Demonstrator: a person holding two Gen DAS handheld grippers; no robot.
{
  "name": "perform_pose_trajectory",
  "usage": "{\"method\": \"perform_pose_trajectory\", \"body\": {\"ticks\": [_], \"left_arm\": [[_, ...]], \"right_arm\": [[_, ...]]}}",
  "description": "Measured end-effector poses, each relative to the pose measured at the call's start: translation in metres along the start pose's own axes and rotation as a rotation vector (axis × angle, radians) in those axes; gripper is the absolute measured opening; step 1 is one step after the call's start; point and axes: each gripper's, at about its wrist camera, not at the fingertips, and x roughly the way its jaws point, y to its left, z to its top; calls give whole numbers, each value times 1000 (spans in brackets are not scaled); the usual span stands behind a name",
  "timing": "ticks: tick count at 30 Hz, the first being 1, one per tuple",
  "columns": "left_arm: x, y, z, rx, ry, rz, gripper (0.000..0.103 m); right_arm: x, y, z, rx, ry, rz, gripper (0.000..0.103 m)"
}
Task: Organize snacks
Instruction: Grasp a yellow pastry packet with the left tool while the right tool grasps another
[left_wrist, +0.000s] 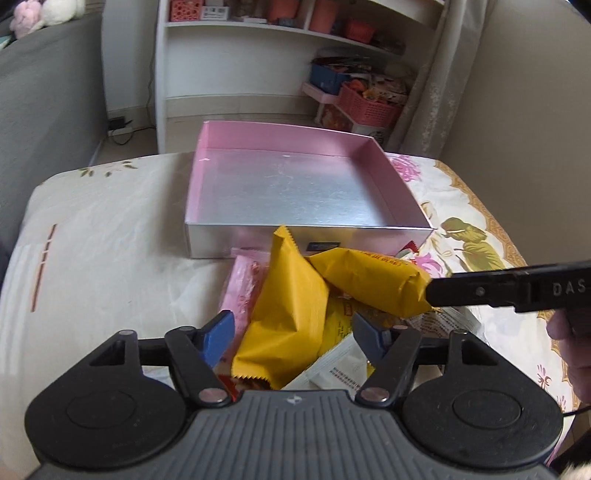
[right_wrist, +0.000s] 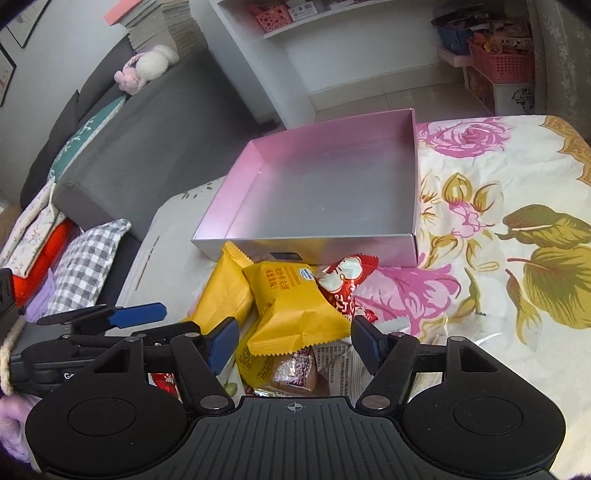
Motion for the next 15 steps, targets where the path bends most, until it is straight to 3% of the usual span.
{"method": "perform_pose_trajectory", "body": {"ticks": [5, 8, 15], "left_arm": [[11, 1, 0, 37, 8, -5, 52], [16, 2, 1, 47, 15, -9, 46], [24, -2, 6, 87, 30, 0, 46]], "right_arm": [[10, -6, 5, 20, 5, 35, 49], [14, -2, 9, -11, -6, 37, 50], [27, -10, 17, 2, 16, 40, 51]]}}
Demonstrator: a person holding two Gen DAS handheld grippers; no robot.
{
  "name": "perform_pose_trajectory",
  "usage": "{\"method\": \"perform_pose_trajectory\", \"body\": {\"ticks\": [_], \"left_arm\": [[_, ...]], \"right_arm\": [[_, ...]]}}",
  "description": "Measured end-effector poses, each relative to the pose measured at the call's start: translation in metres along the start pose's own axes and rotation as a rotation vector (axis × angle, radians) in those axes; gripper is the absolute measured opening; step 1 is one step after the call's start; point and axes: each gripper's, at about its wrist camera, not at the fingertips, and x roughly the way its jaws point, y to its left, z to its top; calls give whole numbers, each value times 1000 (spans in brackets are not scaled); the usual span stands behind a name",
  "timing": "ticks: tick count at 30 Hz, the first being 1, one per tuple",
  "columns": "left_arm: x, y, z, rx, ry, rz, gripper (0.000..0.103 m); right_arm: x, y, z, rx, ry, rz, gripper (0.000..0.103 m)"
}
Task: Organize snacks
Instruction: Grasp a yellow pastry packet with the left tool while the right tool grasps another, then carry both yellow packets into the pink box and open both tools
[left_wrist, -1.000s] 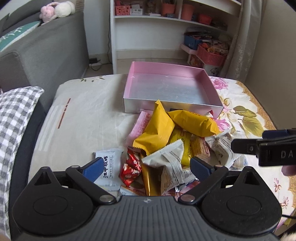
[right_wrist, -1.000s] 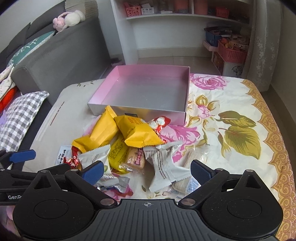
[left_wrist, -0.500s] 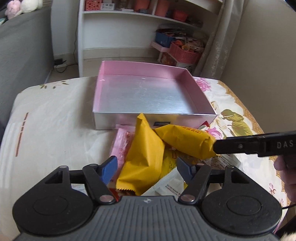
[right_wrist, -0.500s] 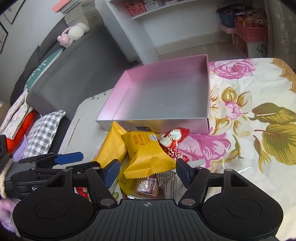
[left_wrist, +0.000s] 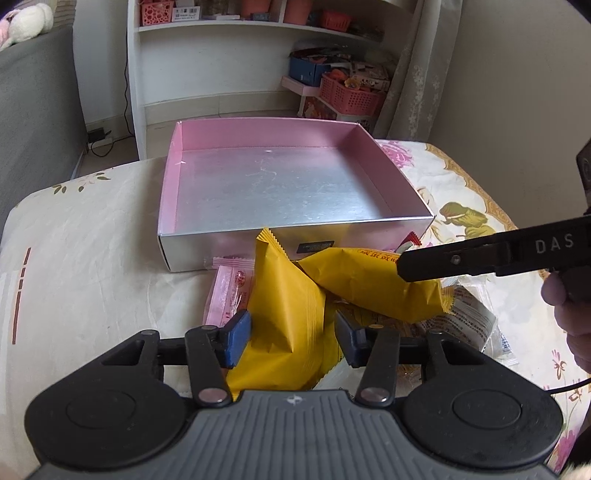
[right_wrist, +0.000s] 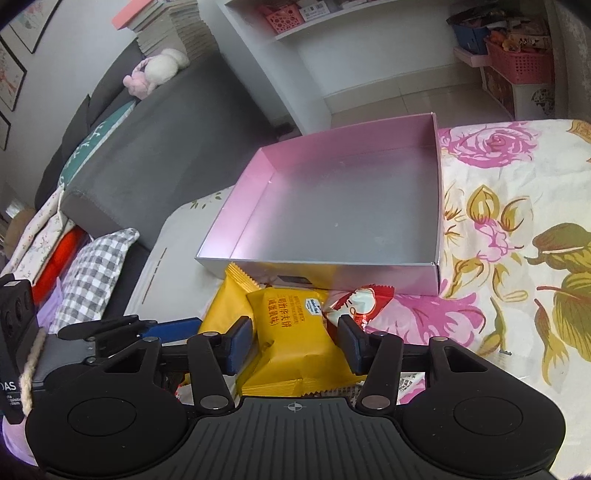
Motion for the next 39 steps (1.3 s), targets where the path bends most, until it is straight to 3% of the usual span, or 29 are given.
{"method": "perform_pose_trajectory", "body": {"ticks": [12, 20, 30, 39], "left_arm": [[10, -6, -2, 57, 54, 77, 47], [5, -11, -5, 103, 59, 122, 37], [-12, -4, 3, 14, 19, 81, 31], [-27, -1, 18, -87, -59, 63, 28]], "right_arm": [[22, 7, -6, -36, 48, 11, 53], [23, 16, -10, -56, 44, -12, 40], [3, 12, -3, 27, 30, 36, 38], [-24, 8, 17, 84, -81, 59, 38]]}}
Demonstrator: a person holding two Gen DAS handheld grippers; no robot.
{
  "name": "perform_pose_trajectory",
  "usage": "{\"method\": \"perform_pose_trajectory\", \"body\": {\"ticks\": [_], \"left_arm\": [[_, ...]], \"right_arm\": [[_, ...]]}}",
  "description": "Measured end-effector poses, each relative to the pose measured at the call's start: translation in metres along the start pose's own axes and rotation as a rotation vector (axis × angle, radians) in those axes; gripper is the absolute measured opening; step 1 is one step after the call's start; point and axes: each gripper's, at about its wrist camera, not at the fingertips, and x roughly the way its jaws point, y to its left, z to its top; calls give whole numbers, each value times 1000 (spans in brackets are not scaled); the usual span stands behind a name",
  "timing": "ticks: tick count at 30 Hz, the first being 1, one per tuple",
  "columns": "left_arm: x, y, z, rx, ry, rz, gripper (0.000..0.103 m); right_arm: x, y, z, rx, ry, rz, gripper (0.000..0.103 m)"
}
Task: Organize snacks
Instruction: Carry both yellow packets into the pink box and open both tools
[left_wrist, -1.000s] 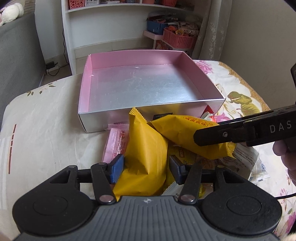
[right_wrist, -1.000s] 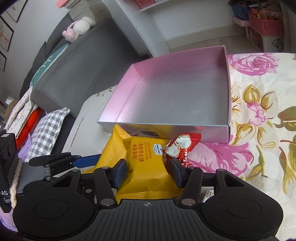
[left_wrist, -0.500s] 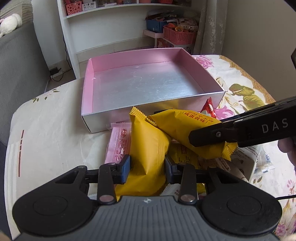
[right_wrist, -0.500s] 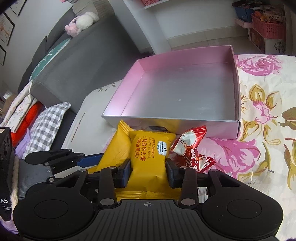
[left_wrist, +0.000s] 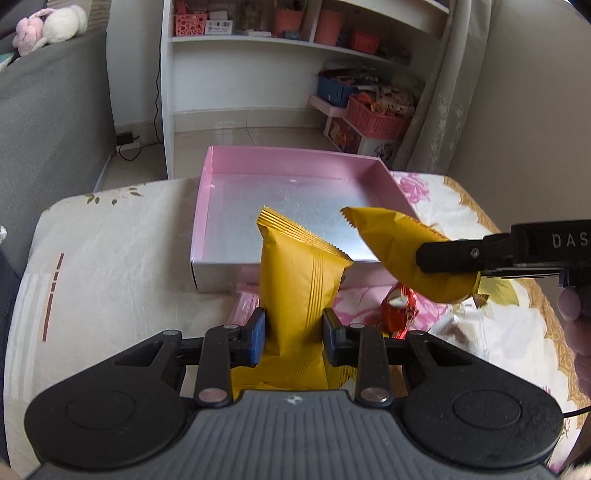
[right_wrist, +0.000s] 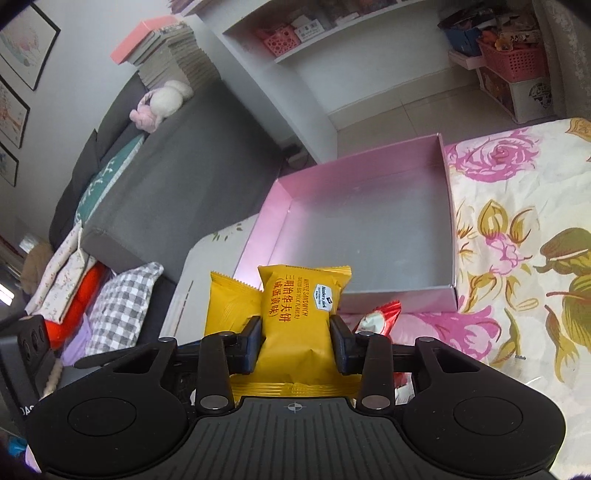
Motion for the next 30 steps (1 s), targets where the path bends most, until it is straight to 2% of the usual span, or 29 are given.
{"method": "perform_pose_trajectory", "body": {"ticks": [5, 8, 15, 19, 22, 30], "left_arm": [[-1, 4, 18, -68, -53, -22, 28], [2, 7, 33, -90, -89, -6, 28], [37, 6, 64, -82, -114, 46, 28], [64, 11, 62, -47, -122, 105, 28], [80, 20, 55, -54, -91, 153, 28], [73, 25, 41, -67, -62, 140, 27]], "right_arm": [[-8, -14, 17, 45, -82, -11, 37], [-7, -26, 24, 65, -120, -44, 37], [1, -59, 32, 147, -163, -46, 37], [12, -66, 31, 166, -171, -50, 37], [20, -67, 29, 165, -173, -48, 37], [33, -67, 25, 155, -165, -75, 38]]}}
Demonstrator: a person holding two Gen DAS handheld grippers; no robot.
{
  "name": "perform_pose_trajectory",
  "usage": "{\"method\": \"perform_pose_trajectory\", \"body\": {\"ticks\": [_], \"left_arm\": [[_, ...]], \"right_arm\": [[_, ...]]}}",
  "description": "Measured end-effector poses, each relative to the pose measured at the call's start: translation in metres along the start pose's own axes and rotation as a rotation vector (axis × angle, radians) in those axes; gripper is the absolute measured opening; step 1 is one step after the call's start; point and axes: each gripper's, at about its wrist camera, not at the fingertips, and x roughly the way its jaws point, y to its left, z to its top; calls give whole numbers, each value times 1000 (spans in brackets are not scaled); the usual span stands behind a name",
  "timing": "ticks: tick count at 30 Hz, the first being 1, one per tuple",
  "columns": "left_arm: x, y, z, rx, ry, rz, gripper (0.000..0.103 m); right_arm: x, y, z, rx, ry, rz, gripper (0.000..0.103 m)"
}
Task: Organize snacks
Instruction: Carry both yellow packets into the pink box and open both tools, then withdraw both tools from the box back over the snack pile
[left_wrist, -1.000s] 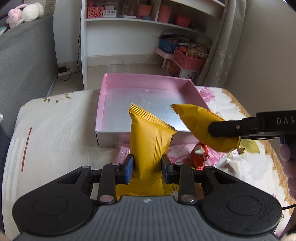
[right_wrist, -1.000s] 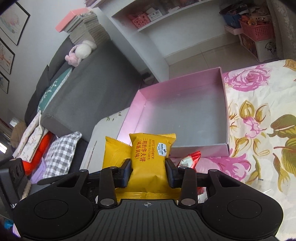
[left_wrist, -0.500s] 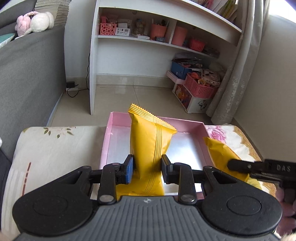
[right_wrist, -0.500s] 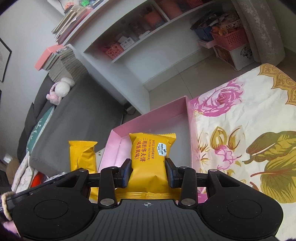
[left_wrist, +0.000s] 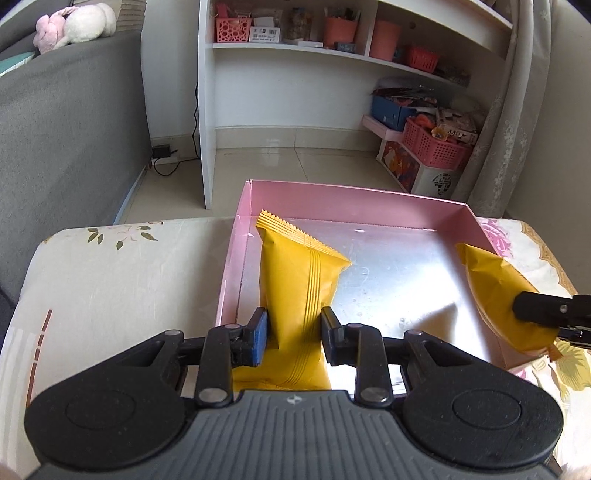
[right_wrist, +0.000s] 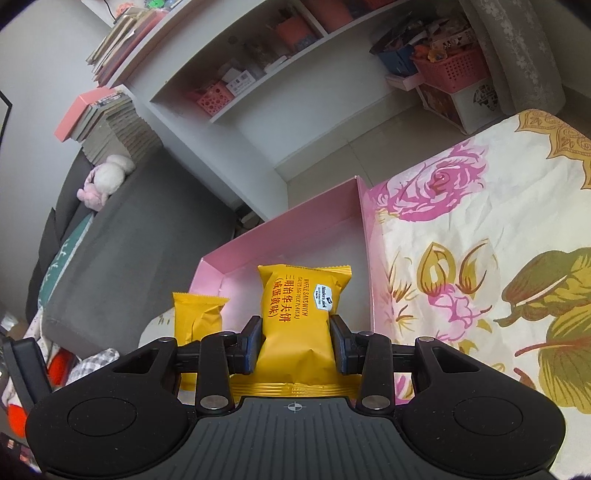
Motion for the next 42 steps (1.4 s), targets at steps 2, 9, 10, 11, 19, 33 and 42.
{"method": "perform_pose_trajectory", "body": {"ticks": [2, 9, 10, 11, 19, 33, 42], "left_arm": [[-2, 3, 0, -12, 15, 0, 27], [-5, 1, -4, -34, 41, 14, 27], [-5, 1, -4, -35, 42, 17, 27], [-4, 1, -4, -40, 42, 18, 27], [-10, -6, -8, -19, -14, 29, 42], [-54, -19, -19, 31, -43, 9, 90], [-82, -14, -45, 32, -45, -10, 103]], "right_arm": [[2, 2, -2, -18, -3, -16, 37], [4, 13, -7, -103, -17, -57, 38], [4, 15, -7, -120, -19, -67, 38], [4, 16, -8, -136, -21, -75, 38], [1, 24, -11, -193, -17, -80, 43], [-38, 32, -11, -245, -6, -82, 84], [-72, 33, -26, -258, 3, -79, 92]]}}
